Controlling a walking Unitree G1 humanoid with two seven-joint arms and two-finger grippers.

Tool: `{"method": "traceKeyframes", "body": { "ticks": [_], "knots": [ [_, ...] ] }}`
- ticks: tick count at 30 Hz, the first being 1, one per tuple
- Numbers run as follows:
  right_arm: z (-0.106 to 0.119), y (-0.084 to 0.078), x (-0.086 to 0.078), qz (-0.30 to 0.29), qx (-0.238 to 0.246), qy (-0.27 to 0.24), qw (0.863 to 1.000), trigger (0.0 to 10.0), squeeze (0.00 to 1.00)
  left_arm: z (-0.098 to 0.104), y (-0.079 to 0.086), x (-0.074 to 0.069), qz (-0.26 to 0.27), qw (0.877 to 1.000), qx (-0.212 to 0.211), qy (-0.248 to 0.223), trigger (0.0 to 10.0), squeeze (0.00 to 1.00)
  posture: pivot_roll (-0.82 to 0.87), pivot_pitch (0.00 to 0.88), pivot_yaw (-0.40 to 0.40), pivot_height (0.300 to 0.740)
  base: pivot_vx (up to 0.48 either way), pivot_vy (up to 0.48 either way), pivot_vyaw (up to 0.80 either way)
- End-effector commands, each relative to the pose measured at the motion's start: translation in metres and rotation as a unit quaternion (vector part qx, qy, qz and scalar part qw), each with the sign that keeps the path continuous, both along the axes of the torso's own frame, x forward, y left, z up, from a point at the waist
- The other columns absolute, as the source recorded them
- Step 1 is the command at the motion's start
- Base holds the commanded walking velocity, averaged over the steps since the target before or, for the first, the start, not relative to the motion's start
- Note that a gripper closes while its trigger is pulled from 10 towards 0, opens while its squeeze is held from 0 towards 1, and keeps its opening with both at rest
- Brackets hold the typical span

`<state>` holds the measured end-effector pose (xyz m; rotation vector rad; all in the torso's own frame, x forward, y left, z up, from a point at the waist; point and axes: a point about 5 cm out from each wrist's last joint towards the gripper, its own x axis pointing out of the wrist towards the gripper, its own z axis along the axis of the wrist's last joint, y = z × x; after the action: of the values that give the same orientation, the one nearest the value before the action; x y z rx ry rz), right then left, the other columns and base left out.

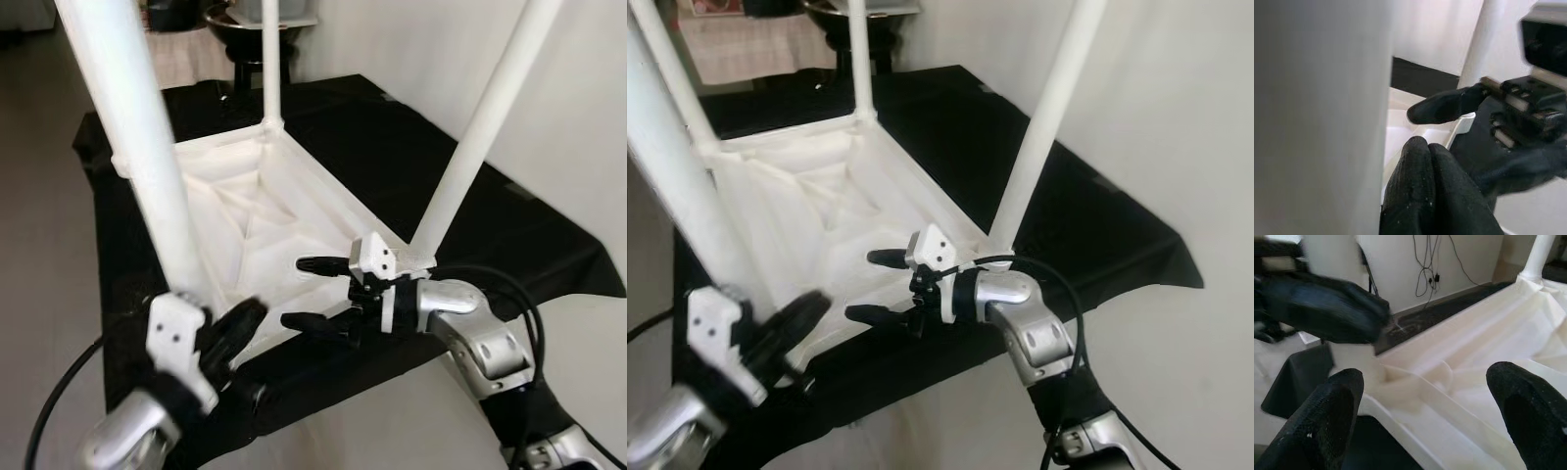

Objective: Building children table

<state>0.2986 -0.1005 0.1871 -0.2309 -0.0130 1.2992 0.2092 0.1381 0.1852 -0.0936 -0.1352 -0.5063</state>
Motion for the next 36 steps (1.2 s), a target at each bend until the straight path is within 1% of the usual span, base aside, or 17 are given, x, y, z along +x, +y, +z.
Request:
{"method": "traceKeyframes", "body": {
  "ticks": [1,3,5,7,10,12,15,18,19,22,24,25,28,31,32,35,36],
  "knots": [
    [0.002,-0.002,-0.002,0.002,-0.004,-0.001,1.0,10.0,0.0,-0.007,0.009,0.004,0.026,0.999,0.005,0.02,10.0,0.0,-0.08,0.1,-0.046,0.74,0.0,0.0,0.0],
    [0.002,-0.005,-0.003,0.003,-0.006,0.001,1.0,10.0,0.0,-0.007,0.02,0.004,0.07,0.997,0.005,0.023,10.0,0.0,-0.08,0.101,-0.045,0.74,0.0,0.0,0.0],
    [0.002,-0.006,-0.003,0.003,-0.007,0.001,1.0,10.0,0.0,-0.007,0.023,0.004,0.081,0.996,0.005,0.024,10.0,0.0,-0.08,0.101,-0.045,0.74,0.0,0.0,0.0],
    [0.0,-0.009,-0.001,-0.004,-0.013,0.002,1.0,10.0,0.0,-0.014,0.029,-0.004,0.13,0.991,0.016,0.04,10.0,0.0,-0.07,0.105,-0.043,0.74,0.0,0.0,0.0],
    [-0.001,-0.01,-0.001,-0.007,-0.015,0.002,1.0,10.0,0.0,-0.016,0.029,-0.007,0.145,0.988,0.017,0.046,10.0,0.0,-0.07,0.104,-0.044,0.74,0.0,0.0,0.0],
    [-0.001,-0.011,0.001,-0.009,-0.019,0.001,1.0,10.0,0.0,-0.017,0.028,-0.014,0.167,0.985,0.013,0.05,10.0,0.0,-0.06,0.103,-0.047,0.74,0.0,0.0,0.0],
    [-0.001,-0.012,0.001,-0.01,-0.02,0.001,1.0,10.0,0.0,-0.016,0.029,-0.016,0.179,0.983,0.011,0.05,10.0,0.0,-0.06,0.101,-0.049,0.74,0.0,0.0,0.0],
    [-0.001,-0.013,0.002,-0.012,-0.022,0.001,1.0,10.0,0.0,-0.014,0.032,-0.019,0.208,0.977,0.016,0.046,10.0,0.0,-0.05,0.1,-0.051,0.74,0.0,0.0,0.0],
    [-0.001,-0.013,0.003,-0.012,-0.023,0.001,1.0,10.0,0.0,-0.014,0.037,-0.021,0.232,0.972,0.022,0.043,10.0,0.0,-0.05,0.098,-0.051,0.74,0.0,0.0,0.0],
    [-0.001,-0.013,0.003,-0.013,-0.023,0.001,1.0,10.0,0.0,-0.014,0.042,-0.022,0.254,0.966,0.025,0.042,10.0,0.0,-0.05,0.097,-0.05,0.74,0.0,0.0,0.0],
    [-0.001,-0.013,0.003,-0.014,-0.025,0.001,1.0,10.0,0.0,-0.015,0.053,-0.026,0.295,0.954,0.042,0.041,10.0,0.0,-0.05,0.095,-0.05,0.74,0.0,0.0,0.0],
    [-0.001,-0.013,0.003,-0.014,-0.025,0.001,1.0,10.0,0.0,-0.015,0.053,-0.026,0.295,0.954,0.042,0.041,10.0,0.0,-0.05,0.095,-0.05,0.74,0.0,0.0,0.0],
    [-0.001,-0.014,0.004,-0.017,-0.025,0.001,1.0,10.0,0.0,-0.015,0.064,-0.029,0.337,0.938,0.069,0.036,10.0,0.0,-0.05,0.097,-0.052,0.74,0.0,0.0,0.0],
    [-0.001,-0.014,0.004,-0.017,-0.025,0.001,1.0,10.0,0.0,-0.014,0.066,-0.03,0.347,0.934,0.077,0.033,10.0,0.0,-0.05,0.097,-0.052,0.74,0.0,0.0,0.0],
    [-0.001,-0.014,0.004,-0.018,-0.026,0.001,1.0,10.0,0.0,-0.014,0.069,-0.03,0.359,0.929,0.081,0.031,10.0,0.0,-0.05,0.098,-0.052,0.74,0.0,0.0,0.0],
    [-0.002,-0.014,0.004,-0.018,-0.027,0.001,0.999,10.0,0.0,-0.014,0.069,-0.029,0.358,0.93,0.074,0.032,10.0,0.0,-0.05,0.1,-0.057,0.74,0.0,0.0,0.0],
    [-0.002,-0.014,0.004,-0.017,-0.027,0.001,0.999,10.0,0.0,-0.014,0.066,-0.027,0.347,0.935,0.066,0.033,10.0,0.0,-0.05,0.1,-0.058,0.74,0.0,0.0,0.0]
  ]
}}
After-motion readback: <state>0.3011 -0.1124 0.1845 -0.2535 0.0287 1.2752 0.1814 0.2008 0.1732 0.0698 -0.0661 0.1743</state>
